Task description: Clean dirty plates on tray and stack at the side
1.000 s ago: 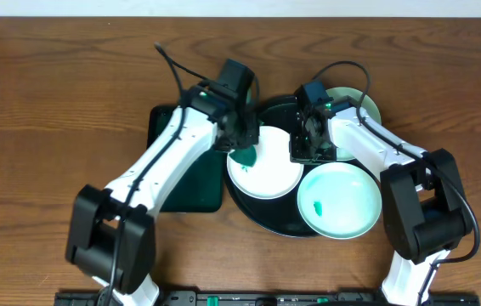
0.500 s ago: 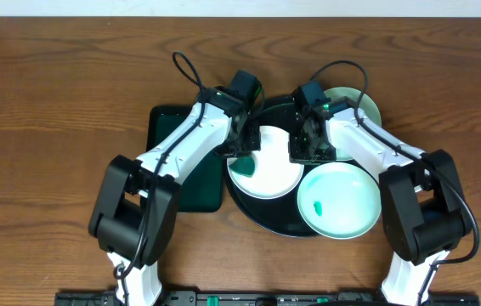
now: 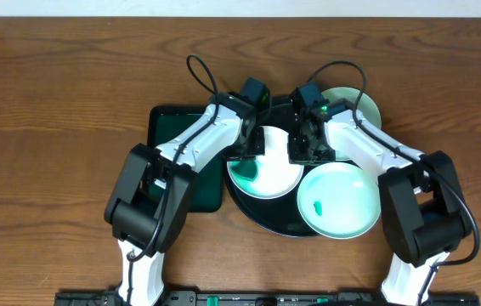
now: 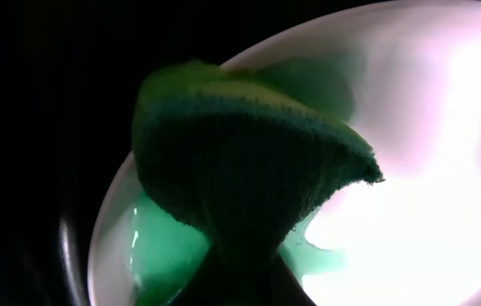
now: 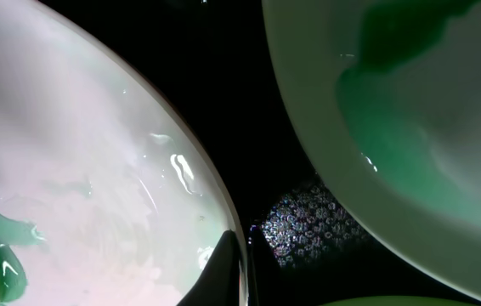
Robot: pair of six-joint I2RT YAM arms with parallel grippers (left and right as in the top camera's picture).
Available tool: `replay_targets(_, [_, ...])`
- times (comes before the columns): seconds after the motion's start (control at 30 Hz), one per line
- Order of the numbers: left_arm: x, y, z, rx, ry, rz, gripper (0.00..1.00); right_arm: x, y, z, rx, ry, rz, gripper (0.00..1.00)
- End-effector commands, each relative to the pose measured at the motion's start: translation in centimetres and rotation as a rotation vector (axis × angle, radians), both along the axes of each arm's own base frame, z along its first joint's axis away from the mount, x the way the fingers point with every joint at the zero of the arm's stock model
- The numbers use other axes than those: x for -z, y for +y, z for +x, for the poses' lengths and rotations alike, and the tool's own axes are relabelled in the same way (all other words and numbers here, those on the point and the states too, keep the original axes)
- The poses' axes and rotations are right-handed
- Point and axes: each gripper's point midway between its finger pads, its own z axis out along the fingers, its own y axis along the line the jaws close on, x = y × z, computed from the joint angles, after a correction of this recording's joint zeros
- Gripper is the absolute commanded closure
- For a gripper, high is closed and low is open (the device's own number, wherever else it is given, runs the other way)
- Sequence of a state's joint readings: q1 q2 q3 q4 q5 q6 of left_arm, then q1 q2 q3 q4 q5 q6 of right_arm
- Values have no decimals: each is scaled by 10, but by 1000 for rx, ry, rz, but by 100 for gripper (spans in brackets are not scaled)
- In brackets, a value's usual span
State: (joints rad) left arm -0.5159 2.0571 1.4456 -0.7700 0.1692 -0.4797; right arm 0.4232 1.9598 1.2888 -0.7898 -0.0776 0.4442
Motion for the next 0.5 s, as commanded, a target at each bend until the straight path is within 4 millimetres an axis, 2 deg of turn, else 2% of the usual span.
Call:
replay_targets(0.0, [39, 14, -16, -8, 80, 98, 93, 4, 3, -4, 2, -6, 10, 99])
replay_targets(0.07, [39, 9, -19, 8, 86, 87, 93, 3, 6, -5, -2, 0, 27, 99])
replay_targets(0.2, [34, -15, -33, 95, 150, -52, 93, 3, 9, -5, -5, 3, 43, 99])
replay_targets(0.47, [16, -52, -50, 168, 236, -292, 93, 3, 10, -6, -12, 5, 50, 99])
